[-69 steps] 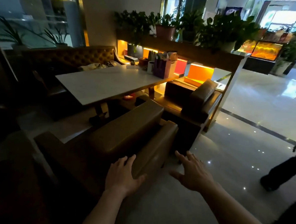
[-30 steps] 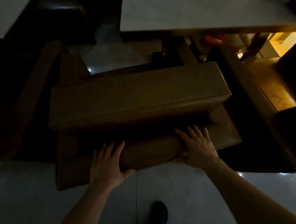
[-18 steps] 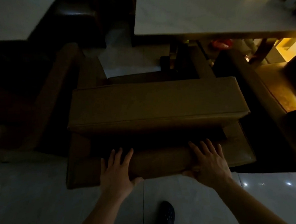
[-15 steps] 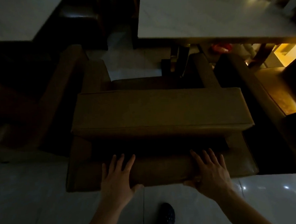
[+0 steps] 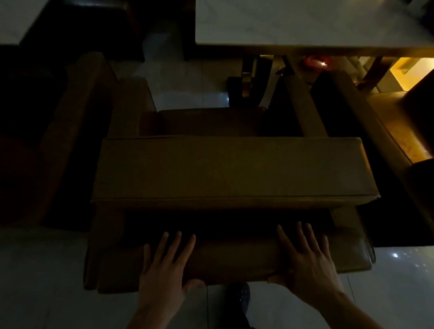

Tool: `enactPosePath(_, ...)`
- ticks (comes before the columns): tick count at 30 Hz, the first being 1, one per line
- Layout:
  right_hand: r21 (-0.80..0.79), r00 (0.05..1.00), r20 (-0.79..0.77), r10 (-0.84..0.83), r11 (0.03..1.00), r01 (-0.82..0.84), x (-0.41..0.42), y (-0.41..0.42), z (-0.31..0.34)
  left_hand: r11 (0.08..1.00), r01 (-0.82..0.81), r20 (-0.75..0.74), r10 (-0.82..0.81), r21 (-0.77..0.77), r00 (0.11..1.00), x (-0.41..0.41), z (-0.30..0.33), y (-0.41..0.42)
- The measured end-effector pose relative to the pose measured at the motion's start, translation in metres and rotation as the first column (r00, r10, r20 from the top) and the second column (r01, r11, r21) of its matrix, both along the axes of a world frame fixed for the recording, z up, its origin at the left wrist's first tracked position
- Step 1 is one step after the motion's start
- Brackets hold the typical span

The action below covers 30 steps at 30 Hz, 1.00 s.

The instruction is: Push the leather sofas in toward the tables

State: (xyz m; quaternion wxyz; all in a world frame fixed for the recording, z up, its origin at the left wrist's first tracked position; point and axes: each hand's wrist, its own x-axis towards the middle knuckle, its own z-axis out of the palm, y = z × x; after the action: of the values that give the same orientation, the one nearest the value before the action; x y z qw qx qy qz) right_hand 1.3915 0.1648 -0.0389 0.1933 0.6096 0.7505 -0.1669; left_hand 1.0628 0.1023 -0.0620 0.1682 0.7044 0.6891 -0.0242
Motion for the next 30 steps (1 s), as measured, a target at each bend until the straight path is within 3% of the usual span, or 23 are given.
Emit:
enactPosePath(16, 0.092, 0.999, -0.041, 0.002, 0.996, 0.002, -0.026, 0.147, -0.006, 0.999, -0.035, -0.038, 0.034, -0.025, 0.999, -0.021, 0.008, 0.162)
enactPosePath(23, 0.122, 0.997, -0.079, 0.007, 0.993, 0.003, -0.027, 0.151, -0.008, 0.998, -0.060, -0.037, 0.059, -0.033, 0.998, -0.021, 0.012, 0.166)
enactPosePath(30, 0.034, 0.993, -0.112, -0.024, 0.999, 0.028, -0.026, 0.152, 0.022, 0.989, -0.105, -0.056, 0.100, -0.102, 0.993, -0.004, 0.041, 0.154)
